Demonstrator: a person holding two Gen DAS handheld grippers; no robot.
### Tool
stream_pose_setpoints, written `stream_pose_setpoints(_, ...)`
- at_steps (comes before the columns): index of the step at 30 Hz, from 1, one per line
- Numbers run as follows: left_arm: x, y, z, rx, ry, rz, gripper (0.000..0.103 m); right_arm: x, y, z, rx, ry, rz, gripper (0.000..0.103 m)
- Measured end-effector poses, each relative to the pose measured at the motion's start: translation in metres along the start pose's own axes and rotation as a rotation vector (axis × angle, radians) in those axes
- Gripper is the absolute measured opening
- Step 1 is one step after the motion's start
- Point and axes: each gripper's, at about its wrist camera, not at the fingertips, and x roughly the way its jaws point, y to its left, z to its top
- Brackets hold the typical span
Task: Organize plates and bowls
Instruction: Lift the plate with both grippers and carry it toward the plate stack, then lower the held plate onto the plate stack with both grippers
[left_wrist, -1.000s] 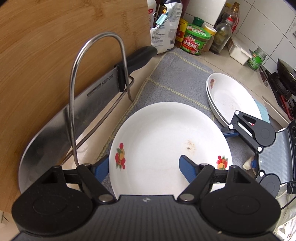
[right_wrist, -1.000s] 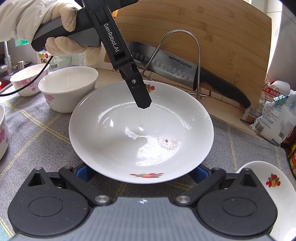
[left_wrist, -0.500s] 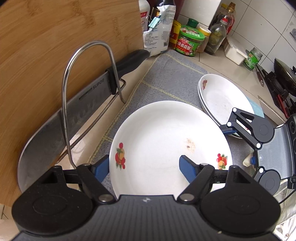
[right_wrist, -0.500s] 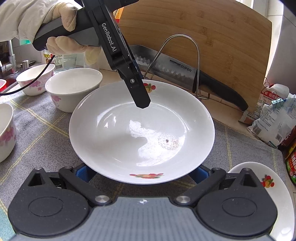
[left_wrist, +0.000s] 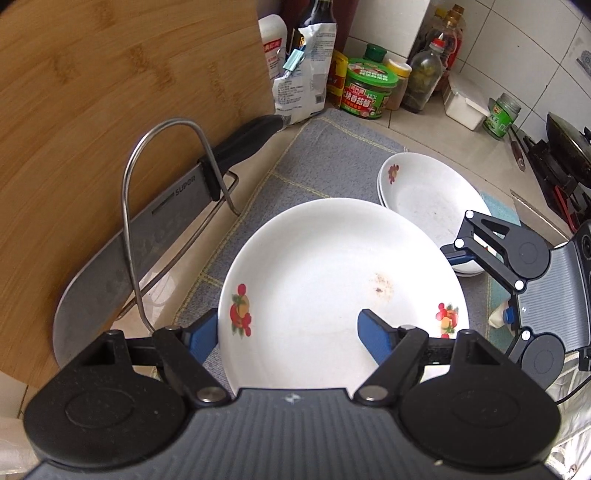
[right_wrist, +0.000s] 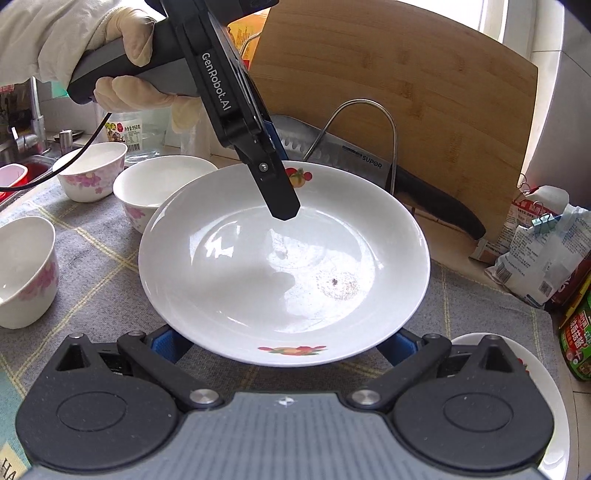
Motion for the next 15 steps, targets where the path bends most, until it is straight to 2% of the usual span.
stream_pose_setpoints(15, -0.002, -0.031, 0.008, 0.023, 0.001, 0.024, 0.078, -0.026, -0.004, -0.01, -0.004, -0.02, -0.008, 0.103)
